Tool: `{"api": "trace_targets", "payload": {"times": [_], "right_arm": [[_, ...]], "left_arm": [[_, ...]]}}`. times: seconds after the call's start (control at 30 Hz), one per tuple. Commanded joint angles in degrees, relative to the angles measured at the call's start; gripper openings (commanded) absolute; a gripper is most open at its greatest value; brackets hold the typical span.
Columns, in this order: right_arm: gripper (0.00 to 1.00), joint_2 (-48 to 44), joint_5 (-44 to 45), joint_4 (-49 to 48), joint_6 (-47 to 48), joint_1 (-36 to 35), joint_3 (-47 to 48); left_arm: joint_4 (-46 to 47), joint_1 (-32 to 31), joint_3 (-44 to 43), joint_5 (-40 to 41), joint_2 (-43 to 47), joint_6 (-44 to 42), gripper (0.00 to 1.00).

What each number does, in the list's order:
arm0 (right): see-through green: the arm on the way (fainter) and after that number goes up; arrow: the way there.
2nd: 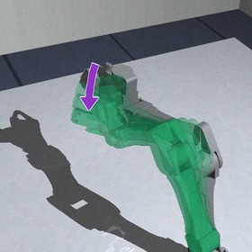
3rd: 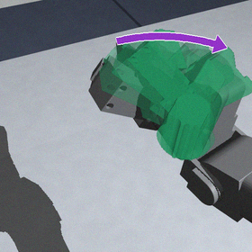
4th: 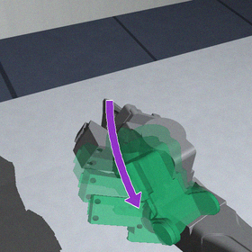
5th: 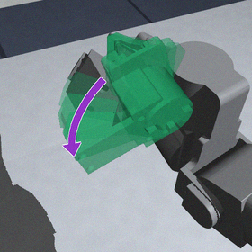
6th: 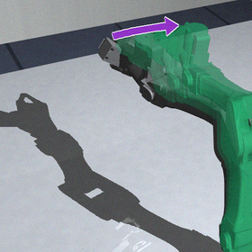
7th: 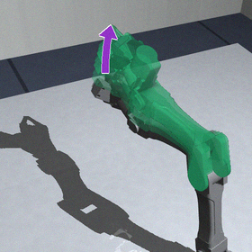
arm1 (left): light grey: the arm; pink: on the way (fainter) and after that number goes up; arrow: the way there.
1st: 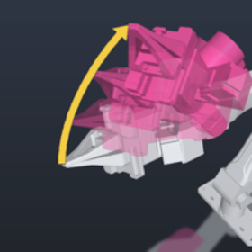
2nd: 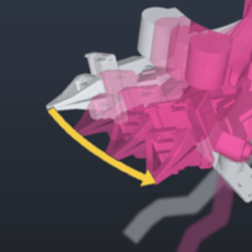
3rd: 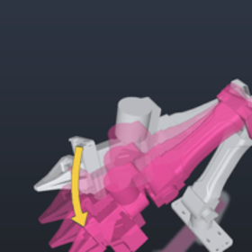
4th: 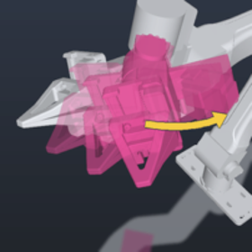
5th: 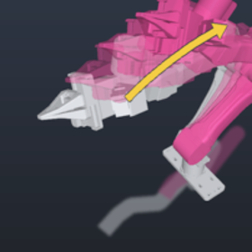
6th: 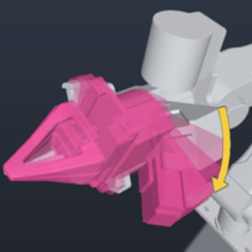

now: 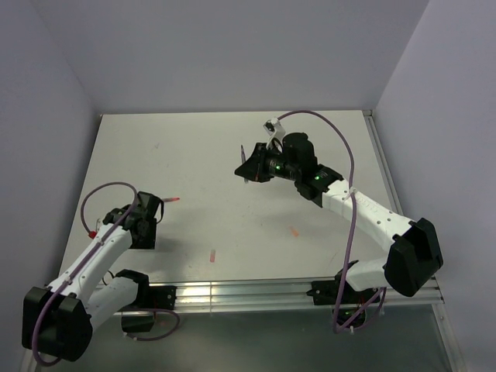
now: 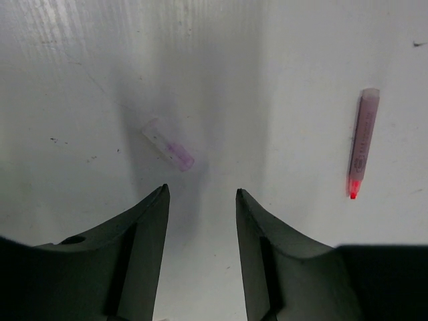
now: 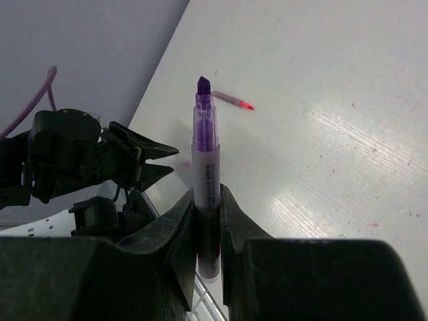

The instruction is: Insert the pens into the pen caps

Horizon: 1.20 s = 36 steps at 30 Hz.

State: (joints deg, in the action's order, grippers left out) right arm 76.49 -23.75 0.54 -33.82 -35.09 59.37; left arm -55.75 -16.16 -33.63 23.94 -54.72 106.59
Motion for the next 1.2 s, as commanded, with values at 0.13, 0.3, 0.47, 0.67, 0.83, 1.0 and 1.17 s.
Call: {"api": "trace_targets", "payload": {"times": [0.13, 0.3, 0.47, 0.67, 0.83, 1.0, 1.17], "right_arm": [[0.0, -2.1, -1.8, -2.6, -0.5, 1.3, -1.2], [0.0, -2.3, -1.9, -2.5, -0.3, 1.5, -1.3], [0.0, -2.0, -2.3, -2.8, -0.5, 1.6, -1.5], [0.0, -2.0, -2.5, -2.8, -0.4, 1.8, -1.3], [0.0, -1.6, -3.0, -2.9, -0.4, 2.0, -1.4], [0.0, -1.3, -3.2, -2.9, -0.4, 2.2, -1.5], [0.0, -0.9, -3.7, -3.3, -0.5, 2.6, -1.7]], "left_arm": [[-1.6, 2.5, 0.7, -3.0, -2.8, 4.6, 0.49], [-1.1, 3.5, 1.3, -2.1, -2.6, 4.9, 0.53], [-1.0, 5.1, 0.8, -1.6, -3.1, 4.1, 0.53], [0.5, 7.5, 1.7, -1.8, -4.1, 3.0, 0.53], [3.3, 8.9, 2.6, -2.6, -5.6, 1.8, 0.53], [5.6, 9.7, 2.7, -3.4, -8.2, -0.1, 0.52], [4.5, 10.3, 1.8, -3.0, -10.0, -0.1, 0.5]]}}
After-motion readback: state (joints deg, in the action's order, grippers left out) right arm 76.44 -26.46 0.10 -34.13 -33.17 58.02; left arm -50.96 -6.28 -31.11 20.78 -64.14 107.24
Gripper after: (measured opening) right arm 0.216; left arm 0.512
